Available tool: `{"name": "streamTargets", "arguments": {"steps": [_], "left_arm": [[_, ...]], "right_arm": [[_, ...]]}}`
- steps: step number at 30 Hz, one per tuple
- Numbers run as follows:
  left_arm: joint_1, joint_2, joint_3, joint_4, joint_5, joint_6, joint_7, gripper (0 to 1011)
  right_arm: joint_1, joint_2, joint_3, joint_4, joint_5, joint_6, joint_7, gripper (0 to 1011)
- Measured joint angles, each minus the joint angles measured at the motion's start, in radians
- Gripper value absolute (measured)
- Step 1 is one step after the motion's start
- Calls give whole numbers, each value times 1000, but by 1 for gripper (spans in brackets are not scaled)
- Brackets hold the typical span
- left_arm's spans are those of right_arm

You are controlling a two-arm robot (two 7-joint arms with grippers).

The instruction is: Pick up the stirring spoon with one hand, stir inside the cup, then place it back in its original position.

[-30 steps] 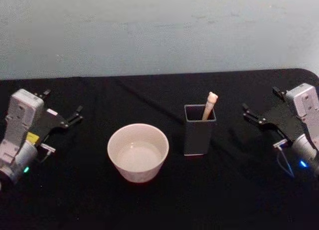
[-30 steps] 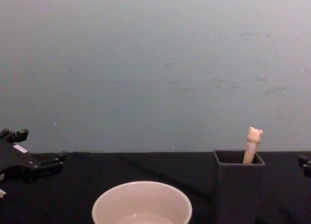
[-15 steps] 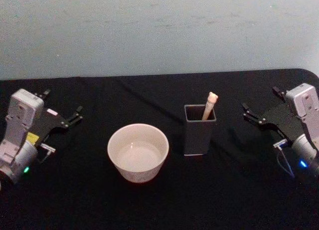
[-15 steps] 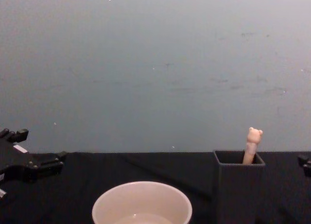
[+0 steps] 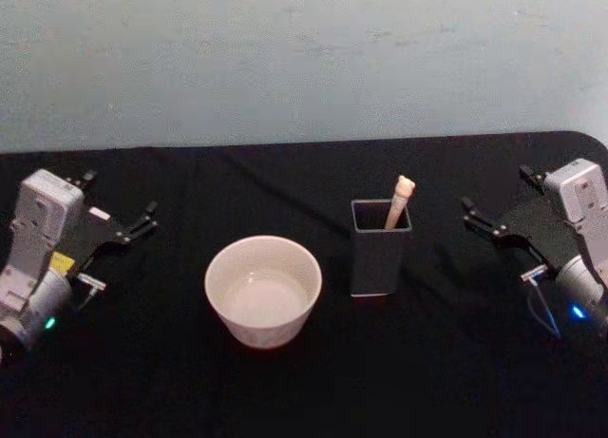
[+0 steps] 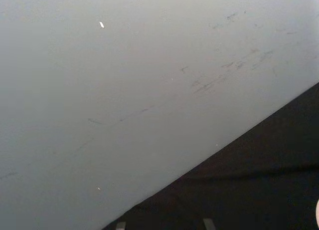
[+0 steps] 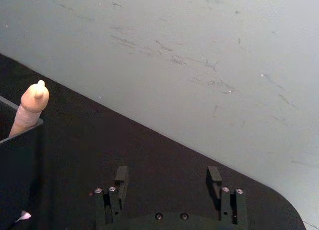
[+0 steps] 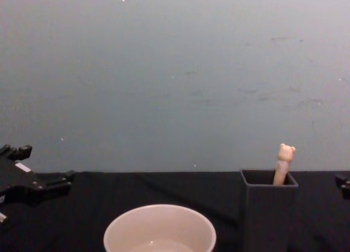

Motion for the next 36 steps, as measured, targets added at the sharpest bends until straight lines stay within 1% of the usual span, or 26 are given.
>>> {"name": "streamTargets", "arguments": {"steps": [2, 6, 13, 16, 17, 20, 21, 23, 24, 31, 33, 36], "left_arm": [[0, 0, 0, 0, 0, 0, 0, 1001], [0, 0, 0, 0, 0, 0, 0, 1001], [0, 0, 0, 0, 0, 0, 0, 1001], [0, 0, 0, 0, 0, 0, 0, 1001], [0, 0, 0, 0, 0, 0, 0, 1001], [0, 0, 0, 0, 0, 0, 0, 1001], [0, 0, 0, 0, 0, 0, 0, 1001], [0, 0, 0, 0, 0, 0, 0, 1001], [0, 0, 0, 0, 0, 0, 0, 1001], [0, 0, 0, 0, 0, 0, 0, 1002], [0, 0, 0, 0, 0, 0, 0, 1001], [0, 0, 0, 0, 0, 0, 0, 1001]], "right_arm": [[0, -1, 2, 0, -1, 0, 1, 1004], [-3, -7, 18, 2, -1, 2, 12, 1004], [-25, -4, 55, -11, 33, -16, 53, 1004], [-45, 2, 73, -26, 54, -25, 72, 1004], [-54, 4, 80, -34, 67, -28, 85, 1004], [-69, 9, 92, -46, 91, -33, 114, 1004], [-77, 11, 98, -51, 107, -37, 138, 1004], [-82, 12, 100, -54, 119, -41, 158, 1004], [-86, 12, 102, -56, 128, -45, 178, 1004], [-96, 7, 102, -69, 147, -63, 242, 1004], [-97, 3, 102, -78, 158, -73, 278, 1004], [-96, -2, 101, -80, 166, -79, 305, 1004]]}}
